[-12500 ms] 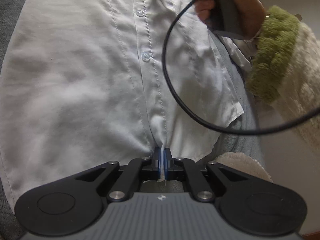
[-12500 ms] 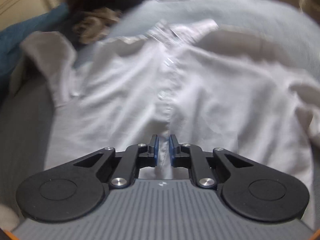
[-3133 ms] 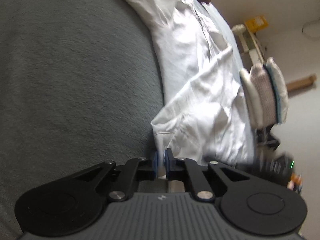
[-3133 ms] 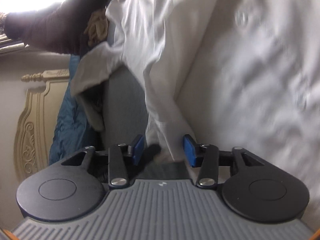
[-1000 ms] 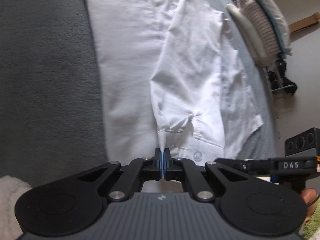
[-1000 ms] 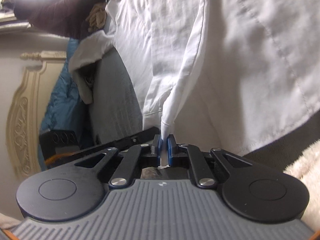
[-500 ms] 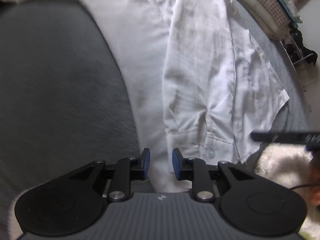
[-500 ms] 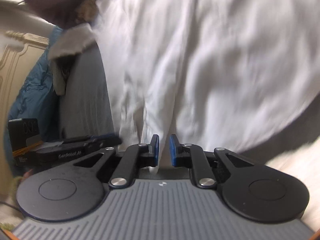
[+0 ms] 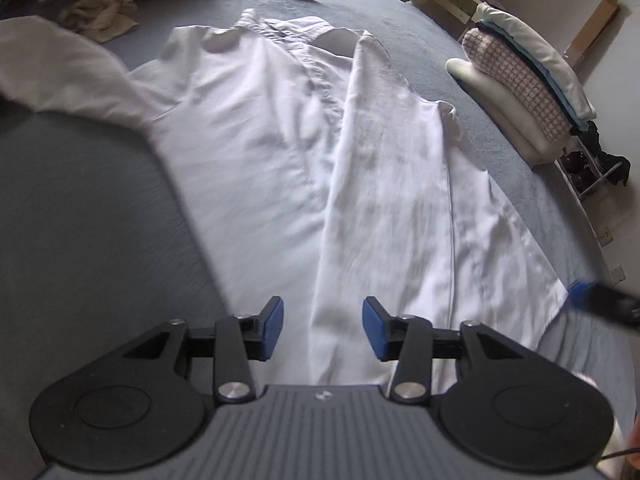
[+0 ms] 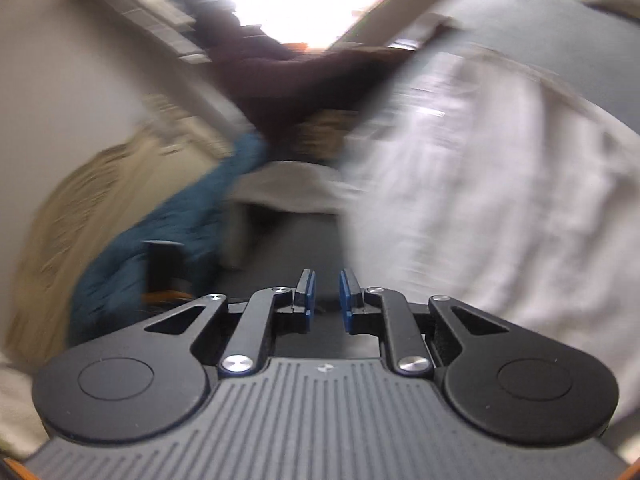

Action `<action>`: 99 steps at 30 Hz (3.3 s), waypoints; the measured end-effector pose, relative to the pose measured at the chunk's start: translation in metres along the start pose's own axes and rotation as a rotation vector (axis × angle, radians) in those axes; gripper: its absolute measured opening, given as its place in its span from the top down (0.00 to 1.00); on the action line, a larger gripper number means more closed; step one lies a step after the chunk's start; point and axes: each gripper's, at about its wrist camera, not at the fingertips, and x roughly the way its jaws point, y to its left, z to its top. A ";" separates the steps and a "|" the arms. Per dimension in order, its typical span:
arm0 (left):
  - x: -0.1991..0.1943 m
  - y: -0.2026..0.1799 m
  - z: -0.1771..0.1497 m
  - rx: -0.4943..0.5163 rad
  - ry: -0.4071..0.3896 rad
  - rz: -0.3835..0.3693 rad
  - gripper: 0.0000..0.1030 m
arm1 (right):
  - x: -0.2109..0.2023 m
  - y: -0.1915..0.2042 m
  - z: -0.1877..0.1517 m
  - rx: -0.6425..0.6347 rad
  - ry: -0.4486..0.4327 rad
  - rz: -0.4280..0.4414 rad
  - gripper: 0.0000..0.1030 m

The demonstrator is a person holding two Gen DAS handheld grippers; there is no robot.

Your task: Fold clothes

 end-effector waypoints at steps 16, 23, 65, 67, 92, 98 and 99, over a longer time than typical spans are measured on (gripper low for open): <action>0.156 -0.058 0.254 0.122 -0.175 -0.038 0.40 | 0.091 -0.084 0.123 -0.257 -0.252 -0.471 0.57; 0.236 -0.065 0.322 0.109 -0.040 -0.028 0.53 | 0.123 -0.093 0.139 -0.386 -0.216 -0.434 0.56; -0.069 0.058 0.221 0.026 -0.162 -0.049 0.29 | 0.042 -0.021 0.101 -0.280 -0.175 -0.188 0.83; -0.074 0.062 0.179 0.033 -0.111 -0.034 0.29 | 0.035 -0.018 0.083 -0.256 -0.121 -0.161 0.86; -0.108 0.218 0.068 -0.415 -0.363 0.236 0.29 | 0.122 0.104 0.005 -0.403 0.174 -0.102 0.85; -0.144 0.308 0.141 -0.537 -0.610 0.396 0.28 | 0.180 0.148 0.026 -0.352 0.099 0.005 0.85; -0.145 0.320 0.154 -0.535 -0.635 0.414 0.28 | 0.194 0.155 0.025 -0.341 0.097 0.021 0.85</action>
